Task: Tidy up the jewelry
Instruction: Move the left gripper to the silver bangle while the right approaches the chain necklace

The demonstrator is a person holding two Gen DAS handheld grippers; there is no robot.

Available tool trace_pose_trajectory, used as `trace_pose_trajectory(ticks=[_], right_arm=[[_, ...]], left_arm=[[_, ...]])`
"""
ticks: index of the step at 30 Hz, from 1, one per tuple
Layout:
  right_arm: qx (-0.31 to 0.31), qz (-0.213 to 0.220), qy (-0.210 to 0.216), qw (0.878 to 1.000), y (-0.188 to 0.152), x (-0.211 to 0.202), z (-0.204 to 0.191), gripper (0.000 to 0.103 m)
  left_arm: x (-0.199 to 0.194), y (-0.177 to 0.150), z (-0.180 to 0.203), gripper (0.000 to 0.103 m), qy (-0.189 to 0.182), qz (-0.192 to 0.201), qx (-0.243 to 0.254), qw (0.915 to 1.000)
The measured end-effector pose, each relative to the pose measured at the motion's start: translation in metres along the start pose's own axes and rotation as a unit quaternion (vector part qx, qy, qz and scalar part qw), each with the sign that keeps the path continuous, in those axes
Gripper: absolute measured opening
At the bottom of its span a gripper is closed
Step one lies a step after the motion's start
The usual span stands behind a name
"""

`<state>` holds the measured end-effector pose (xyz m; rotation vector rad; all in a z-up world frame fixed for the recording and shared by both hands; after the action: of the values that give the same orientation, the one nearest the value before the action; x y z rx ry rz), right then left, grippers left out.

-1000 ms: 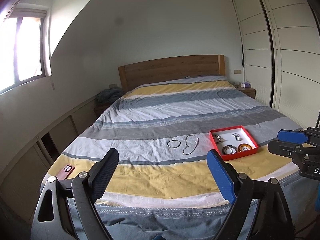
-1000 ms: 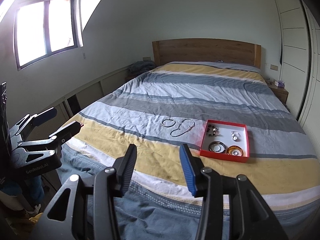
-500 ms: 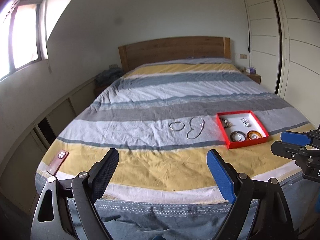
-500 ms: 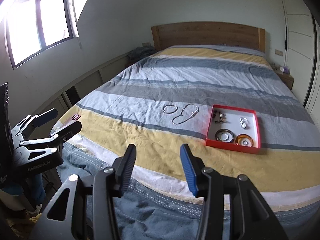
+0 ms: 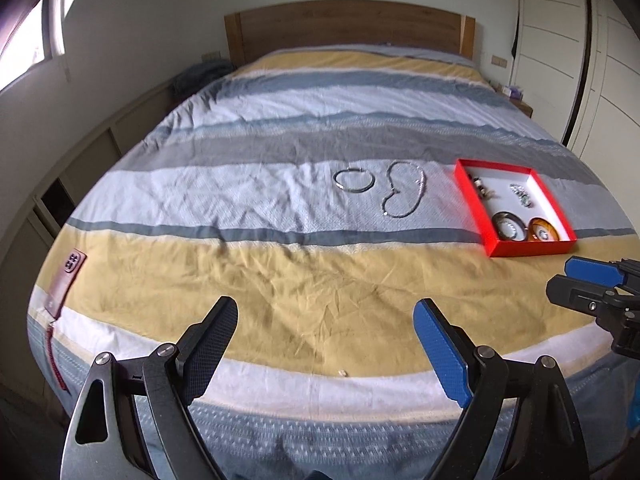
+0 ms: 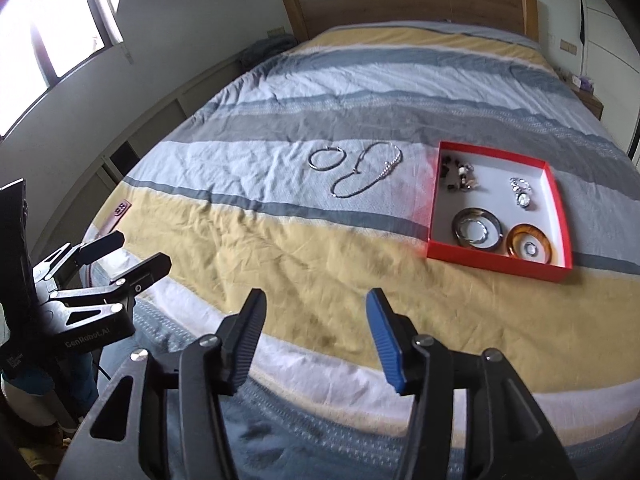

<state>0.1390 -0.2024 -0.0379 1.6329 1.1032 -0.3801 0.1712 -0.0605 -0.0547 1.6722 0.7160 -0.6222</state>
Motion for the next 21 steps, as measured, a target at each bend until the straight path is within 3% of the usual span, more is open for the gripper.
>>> trace_pose_trajectory(ticks=[5,13,21], right_arm=[[0.008,-0.018,-0.005,1.0,0.035,0.046,0.023,0.051],[0.019,-0.036,-0.026,0.999,0.097,0.127,0.059,0.053],[0.07,-0.06,-0.047,0.995,0.132,0.203,0.104,0.054]], left_arm=[[0.063,0.029,-0.003,0.089,-0.007,-0.023,-0.01,0.9997],[0.168,0.104,0.003,0.086,-0.028,-0.032,-0.02,0.9989],[0.253,0.137,0.03,0.076,-0.052,-0.057,-0.013,0.9969]])
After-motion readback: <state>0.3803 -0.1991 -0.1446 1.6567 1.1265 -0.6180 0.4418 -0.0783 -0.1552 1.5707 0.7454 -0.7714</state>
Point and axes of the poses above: each gripper's, at about its wrist camera, not at the fingertips, and x roughly the way its jaws point, z to its right, y to its top, the point moved 7 cm from there along x, roughly the way its jaws point, and after that the axes turned 11 degrees about y, right-handed, at the moved point
